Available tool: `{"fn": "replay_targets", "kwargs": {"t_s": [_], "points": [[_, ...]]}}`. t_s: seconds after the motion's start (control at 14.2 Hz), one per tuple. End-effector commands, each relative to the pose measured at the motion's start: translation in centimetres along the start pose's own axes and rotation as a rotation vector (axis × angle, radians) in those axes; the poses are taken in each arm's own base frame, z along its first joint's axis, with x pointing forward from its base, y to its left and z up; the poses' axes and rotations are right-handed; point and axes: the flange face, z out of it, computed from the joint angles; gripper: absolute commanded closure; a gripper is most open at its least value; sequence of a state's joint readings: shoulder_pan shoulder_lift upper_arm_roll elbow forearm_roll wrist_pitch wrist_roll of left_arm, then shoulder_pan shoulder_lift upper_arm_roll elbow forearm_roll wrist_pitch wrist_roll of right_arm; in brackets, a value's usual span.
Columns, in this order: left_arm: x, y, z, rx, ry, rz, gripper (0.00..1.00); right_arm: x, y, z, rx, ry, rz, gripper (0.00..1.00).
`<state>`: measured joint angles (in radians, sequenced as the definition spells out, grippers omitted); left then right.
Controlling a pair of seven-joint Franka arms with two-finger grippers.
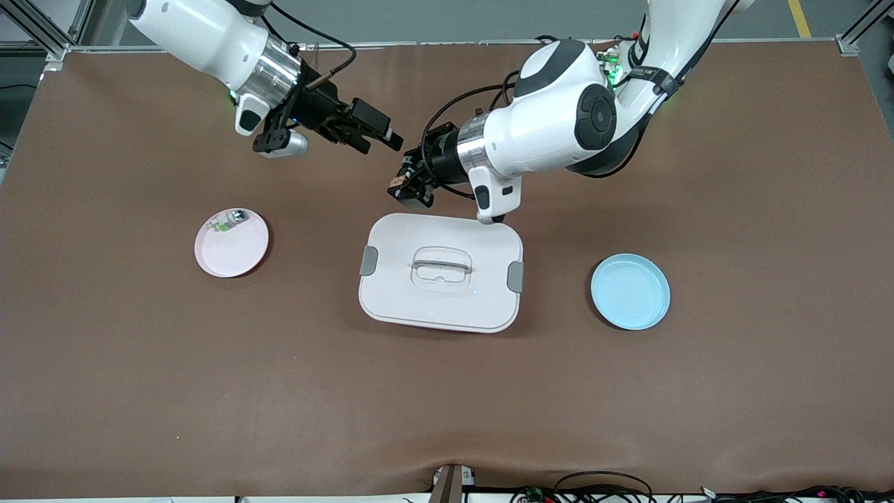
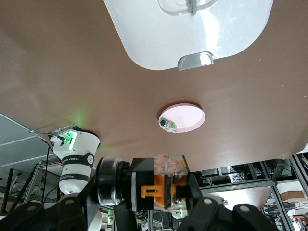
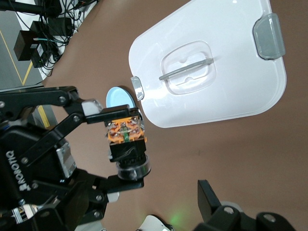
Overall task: Transfer orange switch to right arm and place
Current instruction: 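Grasp the switch with the right gripper from the left gripper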
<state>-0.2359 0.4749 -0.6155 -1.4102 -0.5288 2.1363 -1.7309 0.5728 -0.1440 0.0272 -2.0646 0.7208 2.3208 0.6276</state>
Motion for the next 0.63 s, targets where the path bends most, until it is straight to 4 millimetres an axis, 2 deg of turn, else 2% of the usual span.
{"fn": "replay_targets", "kwargs": {"t_s": [0.0,0.28,0.42,0.56], "points": [[-0.8,0.4,0.1,-0.009,-0.026,-0.014,1.00,0.6,-1.6,1.4,0.006,-0.006,0.066,0.00],[-0.8,0.4,0.1,-0.009,-0.026,-0.014,1.00,1.2,-2.1,2.5,0.001,0.000,0.064,0.00],[-0.8,0.3,0.3,-0.006,-0.025,-0.015,1.00,0.7,-2.2,3.8,-0.004,-0.002,0.055,0.00],[-0.8,0.3,0.1,-0.008,-0.025,-0.015,1.00,0.6,-2.2,3.9,-0.005,-0.002,0.054,0.00]]}}
